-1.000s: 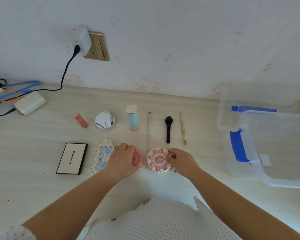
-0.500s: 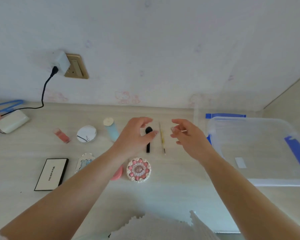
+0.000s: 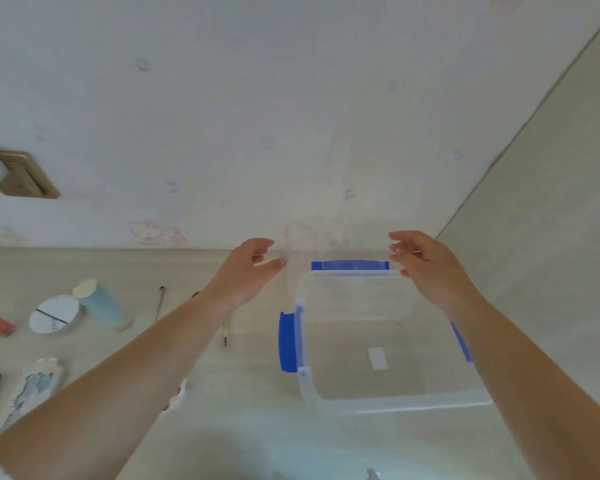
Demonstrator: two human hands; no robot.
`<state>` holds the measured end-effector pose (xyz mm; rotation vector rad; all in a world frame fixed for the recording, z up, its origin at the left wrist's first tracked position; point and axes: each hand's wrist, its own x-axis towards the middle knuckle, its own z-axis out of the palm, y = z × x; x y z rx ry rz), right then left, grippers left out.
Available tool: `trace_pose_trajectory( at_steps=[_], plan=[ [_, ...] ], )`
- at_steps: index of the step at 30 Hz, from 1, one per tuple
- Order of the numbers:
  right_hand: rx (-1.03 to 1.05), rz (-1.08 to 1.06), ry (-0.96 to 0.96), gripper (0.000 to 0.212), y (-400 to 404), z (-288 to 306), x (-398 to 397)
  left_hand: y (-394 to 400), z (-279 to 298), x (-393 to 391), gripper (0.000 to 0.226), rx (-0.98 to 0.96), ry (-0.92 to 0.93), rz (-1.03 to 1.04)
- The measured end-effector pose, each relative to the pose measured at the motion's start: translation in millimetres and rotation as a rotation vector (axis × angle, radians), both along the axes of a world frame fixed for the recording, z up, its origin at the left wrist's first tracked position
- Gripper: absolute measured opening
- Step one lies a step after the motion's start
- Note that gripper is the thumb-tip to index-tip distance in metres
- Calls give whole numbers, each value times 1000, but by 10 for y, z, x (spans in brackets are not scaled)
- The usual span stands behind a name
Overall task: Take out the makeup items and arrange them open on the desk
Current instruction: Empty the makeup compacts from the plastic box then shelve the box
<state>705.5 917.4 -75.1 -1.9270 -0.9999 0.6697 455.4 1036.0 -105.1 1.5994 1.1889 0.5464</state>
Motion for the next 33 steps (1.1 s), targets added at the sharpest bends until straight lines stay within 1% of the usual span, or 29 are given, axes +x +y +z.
trace_pose_trajectory(
  at_steps=[5,10,13,15,17,20,22,25,27,31,33],
  plan=[
    [-118,5,-83,35,39,-220,618,62,-247,388,50,-149,22,70],
    [-247,-2,-87,44,196,-460,972,175,-390,622,66,-308,7,133],
    [-385,29,-92,52,312,-628,1128,251,-490,762,76,-377,67,167],
    [-461,44,-90,55,373,-721,1191,271,-551,824,77,-413,97,177],
    [-488,36,-74,59,422,-788,1245,276,-592,861,75,-426,133,175],
    [-522,9,-35,64,498,-859,1309,314,-655,889,75,-477,110,193],
    [-546,4,-27,64,511,-889,1333,334,-675,906,75,-476,108,183],
    [-537,15,-28,64,491,-922,1342,345,-678,920,76,-444,125,169],
    [-500,-16,-10,62,483,-921,1338,342,-653,928,76,-402,158,148],
    [-340,-106,76,55,445,-845,1349,315,-506,914,70,-330,74,142],
    [-259,-137,115,52,427,-778,1373,302,-427,888,71,-284,50,112]
  ],
)
